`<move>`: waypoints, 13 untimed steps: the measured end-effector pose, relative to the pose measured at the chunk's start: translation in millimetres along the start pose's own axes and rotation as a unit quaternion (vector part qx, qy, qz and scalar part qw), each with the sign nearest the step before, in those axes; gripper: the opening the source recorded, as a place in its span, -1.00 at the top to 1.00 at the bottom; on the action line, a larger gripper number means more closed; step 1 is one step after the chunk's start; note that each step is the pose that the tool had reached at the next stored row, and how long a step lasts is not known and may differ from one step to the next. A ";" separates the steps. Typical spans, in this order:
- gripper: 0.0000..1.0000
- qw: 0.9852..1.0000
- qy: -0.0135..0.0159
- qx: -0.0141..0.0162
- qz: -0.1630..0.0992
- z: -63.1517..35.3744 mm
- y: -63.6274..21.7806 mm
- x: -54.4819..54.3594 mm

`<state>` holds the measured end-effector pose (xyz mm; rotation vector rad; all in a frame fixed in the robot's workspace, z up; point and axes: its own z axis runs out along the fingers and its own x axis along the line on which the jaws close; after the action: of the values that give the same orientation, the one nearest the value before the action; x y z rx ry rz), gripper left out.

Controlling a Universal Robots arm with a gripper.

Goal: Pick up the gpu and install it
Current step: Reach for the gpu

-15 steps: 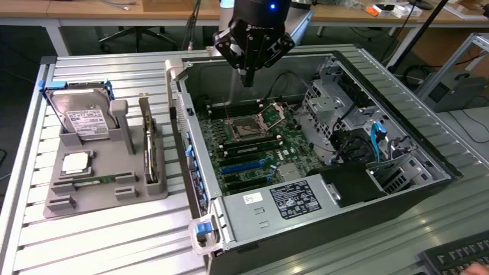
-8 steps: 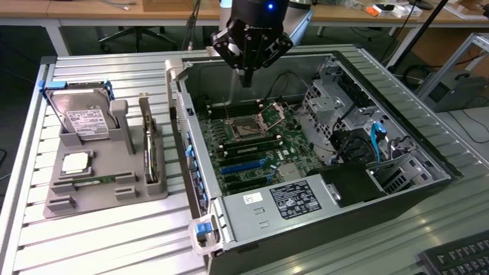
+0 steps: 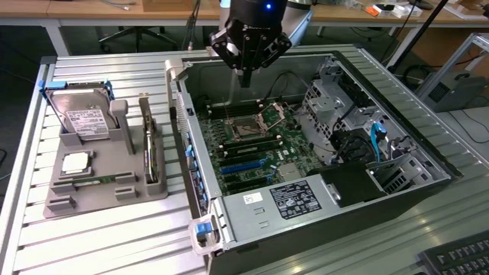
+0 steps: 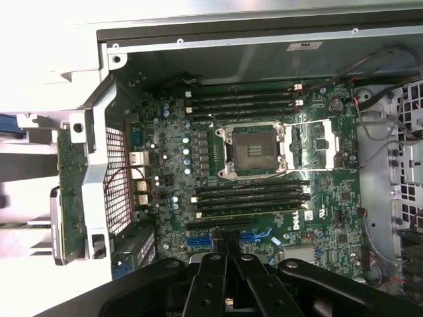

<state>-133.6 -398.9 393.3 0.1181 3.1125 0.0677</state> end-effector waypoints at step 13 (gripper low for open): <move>0.79 1.000 0.000 0.000 0.000 0.0 -0.2 2.5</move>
<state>-136.1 -398.9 393.2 0.1180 3.1125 0.0676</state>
